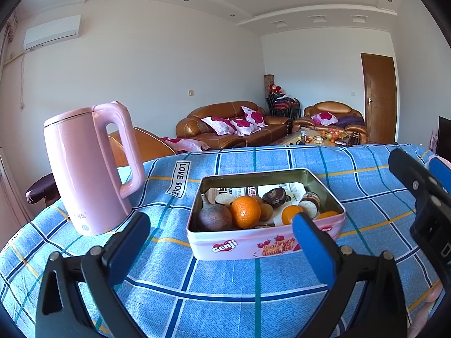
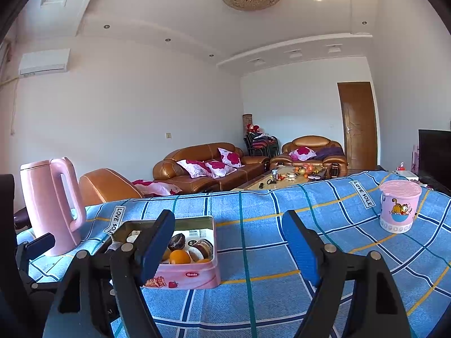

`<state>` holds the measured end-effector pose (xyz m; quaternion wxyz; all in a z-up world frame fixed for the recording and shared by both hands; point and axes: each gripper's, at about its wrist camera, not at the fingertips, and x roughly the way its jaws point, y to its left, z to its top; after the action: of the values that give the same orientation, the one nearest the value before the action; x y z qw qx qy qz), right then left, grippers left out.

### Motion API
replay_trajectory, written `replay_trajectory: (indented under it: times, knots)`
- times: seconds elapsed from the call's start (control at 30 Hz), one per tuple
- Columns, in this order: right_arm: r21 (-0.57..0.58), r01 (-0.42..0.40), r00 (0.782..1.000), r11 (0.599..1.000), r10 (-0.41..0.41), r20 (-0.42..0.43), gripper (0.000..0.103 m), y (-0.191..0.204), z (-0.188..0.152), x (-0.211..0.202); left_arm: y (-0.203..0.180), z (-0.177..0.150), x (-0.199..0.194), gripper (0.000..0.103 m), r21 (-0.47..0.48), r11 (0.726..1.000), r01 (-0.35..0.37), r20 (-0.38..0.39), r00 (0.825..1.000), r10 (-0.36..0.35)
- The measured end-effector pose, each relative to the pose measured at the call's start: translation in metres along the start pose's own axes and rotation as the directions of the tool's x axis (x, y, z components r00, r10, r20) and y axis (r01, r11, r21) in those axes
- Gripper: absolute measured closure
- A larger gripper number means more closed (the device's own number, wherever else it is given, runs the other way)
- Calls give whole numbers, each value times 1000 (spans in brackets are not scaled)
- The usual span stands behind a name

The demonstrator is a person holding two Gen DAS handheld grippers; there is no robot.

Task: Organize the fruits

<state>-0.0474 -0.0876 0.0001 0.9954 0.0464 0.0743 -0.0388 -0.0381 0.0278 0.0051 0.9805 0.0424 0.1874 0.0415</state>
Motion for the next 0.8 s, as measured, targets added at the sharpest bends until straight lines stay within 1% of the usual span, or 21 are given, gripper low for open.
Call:
replay_trajectory:
  times: [0.5, 0.6, 0.7, 0.8]
  knots:
    - [0, 1, 1000, 1000, -1, -3, 23, 0, 1, 1, 1, 0, 1, 0, -5, 1000, -1, -7, 1000, 1]
    - [0, 2, 1000, 1000, -2, -3, 23, 0, 1, 1, 2, -1, 5, 0, -5, 1000, -4, -31, 1000, 4]
    - [-1, 4, 1000, 1000, -4, -6, 23, 0, 1, 1, 2, -1, 9, 0, 0, 999, -35, -55, 998, 35]
    - [2, 8, 1000, 1000, -8, -11, 23, -1, -1, 2, 5, -1, 12, 0, -15, 999, -48, -75, 996, 46]
